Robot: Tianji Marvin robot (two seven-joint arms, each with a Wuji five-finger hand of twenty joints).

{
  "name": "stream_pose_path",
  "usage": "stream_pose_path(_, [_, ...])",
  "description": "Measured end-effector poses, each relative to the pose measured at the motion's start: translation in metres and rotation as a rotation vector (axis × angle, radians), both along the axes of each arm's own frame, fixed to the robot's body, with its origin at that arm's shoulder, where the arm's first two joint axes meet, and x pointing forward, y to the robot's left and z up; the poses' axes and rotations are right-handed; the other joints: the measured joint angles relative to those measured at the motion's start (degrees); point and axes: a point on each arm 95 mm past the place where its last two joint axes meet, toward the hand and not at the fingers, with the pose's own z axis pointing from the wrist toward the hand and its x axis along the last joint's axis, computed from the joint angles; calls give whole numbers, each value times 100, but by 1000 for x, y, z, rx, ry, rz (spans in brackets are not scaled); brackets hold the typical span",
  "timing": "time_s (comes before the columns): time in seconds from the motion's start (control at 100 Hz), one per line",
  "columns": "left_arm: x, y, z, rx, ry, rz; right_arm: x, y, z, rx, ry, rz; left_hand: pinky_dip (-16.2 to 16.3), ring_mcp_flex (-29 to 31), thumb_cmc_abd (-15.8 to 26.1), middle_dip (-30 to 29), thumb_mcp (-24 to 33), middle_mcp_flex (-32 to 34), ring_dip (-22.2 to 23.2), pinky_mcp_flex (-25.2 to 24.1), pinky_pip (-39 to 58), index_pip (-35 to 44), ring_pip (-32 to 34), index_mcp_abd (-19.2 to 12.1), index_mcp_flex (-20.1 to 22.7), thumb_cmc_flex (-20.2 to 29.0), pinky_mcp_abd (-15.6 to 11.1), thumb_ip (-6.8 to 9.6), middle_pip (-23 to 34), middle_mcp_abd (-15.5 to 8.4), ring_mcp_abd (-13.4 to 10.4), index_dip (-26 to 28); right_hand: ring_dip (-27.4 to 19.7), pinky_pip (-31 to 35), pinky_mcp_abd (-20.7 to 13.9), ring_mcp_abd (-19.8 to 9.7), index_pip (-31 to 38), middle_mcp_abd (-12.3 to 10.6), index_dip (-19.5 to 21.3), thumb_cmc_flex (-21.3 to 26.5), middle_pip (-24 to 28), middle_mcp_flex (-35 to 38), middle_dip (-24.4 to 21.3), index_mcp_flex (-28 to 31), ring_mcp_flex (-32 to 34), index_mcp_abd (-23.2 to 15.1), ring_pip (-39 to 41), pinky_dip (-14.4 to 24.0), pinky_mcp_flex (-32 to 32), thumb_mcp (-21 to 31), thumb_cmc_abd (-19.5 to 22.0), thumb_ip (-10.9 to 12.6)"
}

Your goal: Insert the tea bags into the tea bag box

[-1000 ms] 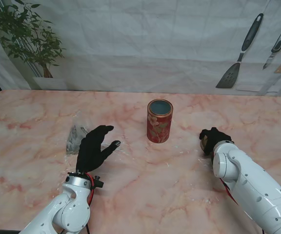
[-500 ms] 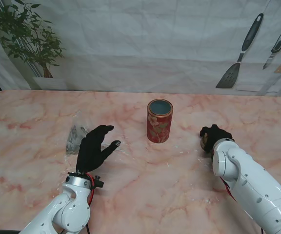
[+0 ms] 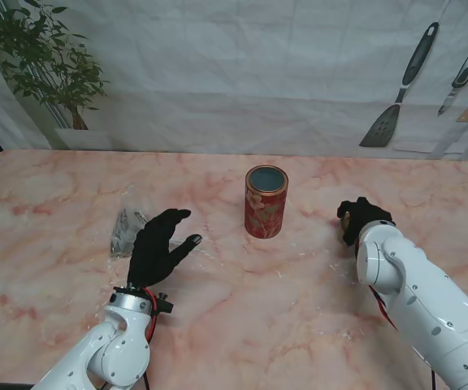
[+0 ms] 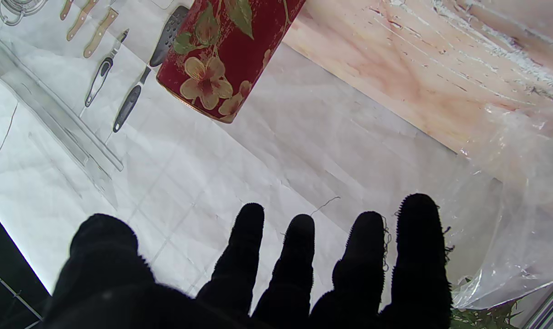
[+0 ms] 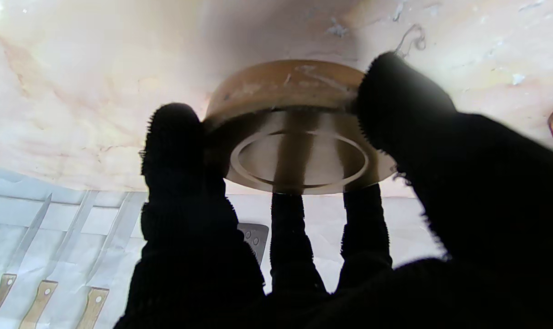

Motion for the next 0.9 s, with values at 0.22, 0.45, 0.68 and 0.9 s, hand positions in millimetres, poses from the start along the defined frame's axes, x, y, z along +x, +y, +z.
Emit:
stream_pose_path(0.22, [0,0,0,2,2,-3,3,1,15,-2,-14,-8,0,0,0,0,0,0,0,0,0,0,0,0,0,0,0,0,0,0,1,0,-1,12,0,0,-19,0,0,0,0,3,0,25,1,0,-1,0,1,0,0,-1])
stream_pose_path(0.45, [0,-1,0,2,3,-7,6,4,28,-3,-29,-14,0,0,0,0,0,0,0,1,0,0,0,0,0,0,0,0,0,0,1,0,-2,30,0,0,-20,0,0,3,0,5,0,30,2,0,-1,0,2,0,0,-48])
stream_pose_path(0.68, [0,-1,0,2,4,-12,12,6,43,12,-42,-28,0,0,0,0,0,0,0,1,0,0,0,0,1,0,0,0,0,0,1,0,-2,102,0,0,-19,0,0,4,0,5,0,31,2,0,-1,1,2,0,0,-48])
stream_pose_path(0.9, [0,0,0,4,6,-13,19,11,55,41,-56,-35,0,0,0,0,0,1,0,2,0,0,0,0,1,0,0,0,0,0,2,0,-3,112,0,0,-19,0,0,5,0,6,0,32,3,0,-1,2,2,0,0,-48])
